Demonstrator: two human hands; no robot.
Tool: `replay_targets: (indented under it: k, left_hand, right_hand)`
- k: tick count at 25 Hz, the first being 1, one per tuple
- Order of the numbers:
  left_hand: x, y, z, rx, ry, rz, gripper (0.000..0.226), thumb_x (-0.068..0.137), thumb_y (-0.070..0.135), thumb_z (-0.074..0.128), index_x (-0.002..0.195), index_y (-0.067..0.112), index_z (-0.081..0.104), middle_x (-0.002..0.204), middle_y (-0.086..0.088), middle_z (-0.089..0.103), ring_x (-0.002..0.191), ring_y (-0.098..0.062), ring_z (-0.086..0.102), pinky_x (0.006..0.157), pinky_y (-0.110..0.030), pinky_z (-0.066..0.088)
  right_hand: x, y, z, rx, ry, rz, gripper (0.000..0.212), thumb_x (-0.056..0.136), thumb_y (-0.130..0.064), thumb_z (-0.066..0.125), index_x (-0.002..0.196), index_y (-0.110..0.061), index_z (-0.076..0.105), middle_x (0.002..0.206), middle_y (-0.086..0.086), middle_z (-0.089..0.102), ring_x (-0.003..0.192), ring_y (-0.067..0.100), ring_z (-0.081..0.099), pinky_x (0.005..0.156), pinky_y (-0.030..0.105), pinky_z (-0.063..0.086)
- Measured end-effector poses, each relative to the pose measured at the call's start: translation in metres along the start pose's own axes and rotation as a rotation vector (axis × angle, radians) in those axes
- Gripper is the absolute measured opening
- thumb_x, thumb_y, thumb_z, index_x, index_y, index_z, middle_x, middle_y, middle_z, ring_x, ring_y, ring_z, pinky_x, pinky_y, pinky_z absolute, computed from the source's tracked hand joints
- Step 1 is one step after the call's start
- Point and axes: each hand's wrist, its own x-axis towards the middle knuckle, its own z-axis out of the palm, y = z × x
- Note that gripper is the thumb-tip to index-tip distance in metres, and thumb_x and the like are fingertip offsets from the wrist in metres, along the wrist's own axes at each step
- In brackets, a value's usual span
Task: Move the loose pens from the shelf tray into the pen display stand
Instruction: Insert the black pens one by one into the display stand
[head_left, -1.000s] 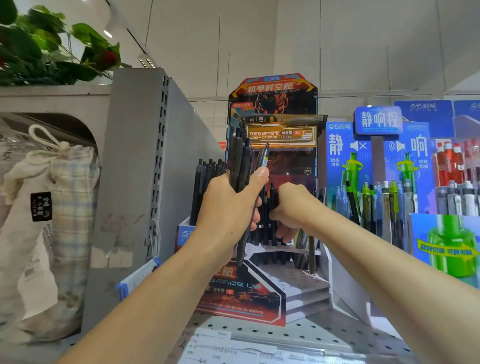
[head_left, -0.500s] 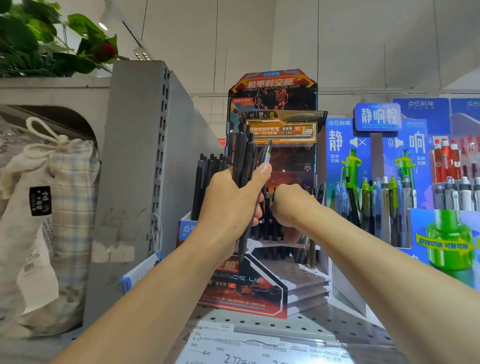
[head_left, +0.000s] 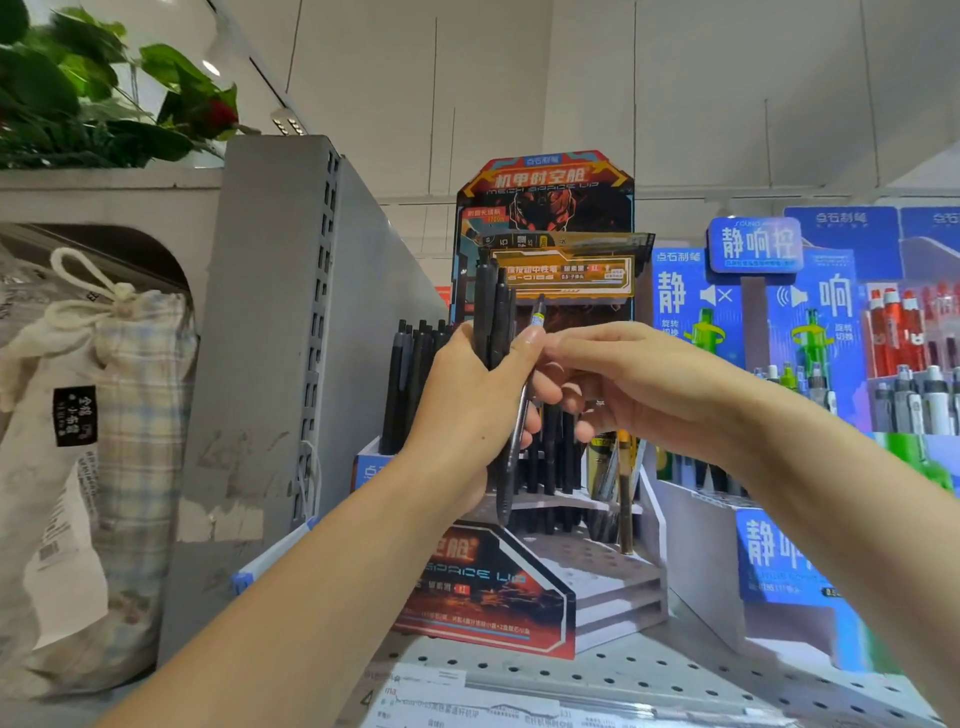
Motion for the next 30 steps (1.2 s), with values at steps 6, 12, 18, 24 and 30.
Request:
replay_targets:
  k: [6, 12, 18, 24, 30]
  left_hand:
    - [-0.001, 0.001, 0.008, 0.021, -0.046, -0.025, 0.033, 0.101, 0.042, 0.053, 0.107, 0.014, 0.067, 0.074, -0.004, 0.077, 0.053, -0.014, 0.066, 0.047, -0.022, 0.051]
    - [-0.012, -0.001, 0.005, 0.012, -0.009, 0.063, 0.02, 0.101, 0.04, 0.054, 0.11, 0.023, 0.057, 0.066, -0.002, 0.072, 0.043, -0.012, 0.057, 0.042, -0.021, 0.045]
    - [-0.013, 0.002, 0.003, -0.006, 0.011, 0.083, 0.027, 0.098, 0.043, 0.057, 0.101, 0.016, 0.064, 0.066, -0.001, 0.069, 0.047, -0.013, 0.059, 0.046, -0.021, 0.049]
    - [-0.012, -0.003, 0.003, 0.033, 0.003, 0.07, 0.035, 0.098, 0.041, 0.058, 0.09, 0.009, 0.069, 0.063, -0.004, 0.07, 0.049, -0.016, 0.058, 0.048, -0.022, 0.05]
    - [-0.01, -0.002, 0.001, 0.009, 0.006, 0.064, 0.029, 0.099, 0.039, 0.058, 0.1, 0.012, 0.065, 0.06, 0.002, 0.067, 0.046, -0.012, 0.057, 0.045, -0.021, 0.049]
  right_hand:
    - [0.003, 0.009, -0.017, 0.241, 0.109, 0.025, 0.024, 0.097, -0.024, 0.065, 0.111, -0.006, 0.069, 0.075, 0.002, 0.064, 0.06, 0.007, 0.059, 0.049, 0.018, 0.048]
    - [0.011, 0.008, -0.037, 0.264, 0.399, -0.061, 0.015, 0.1, -0.015, 0.059, 0.104, -0.001, 0.063, 0.066, 0.005, 0.066, 0.053, 0.012, 0.062, 0.047, 0.022, 0.053]
    - [0.014, 0.02, -0.02, -0.304, 0.5, -0.053, 0.017, 0.095, -0.013, 0.067, 0.092, 0.003, 0.063, 0.074, 0.02, 0.071, 0.06, 0.024, 0.074, 0.046, 0.028, 0.055]
    - [0.019, 0.029, -0.003, -0.736, 0.468, 0.129, 0.017, 0.096, -0.013, 0.062, 0.092, 0.003, 0.062, 0.065, 0.017, 0.072, 0.045, 0.022, 0.07, 0.036, 0.023, 0.048]
    - [0.025, 0.031, 0.0, -0.843, 0.498, 0.171, 0.018, 0.099, -0.016, 0.06, 0.096, 0.001, 0.06, 0.067, 0.018, 0.073, 0.048, 0.025, 0.071, 0.053, 0.042, 0.063]
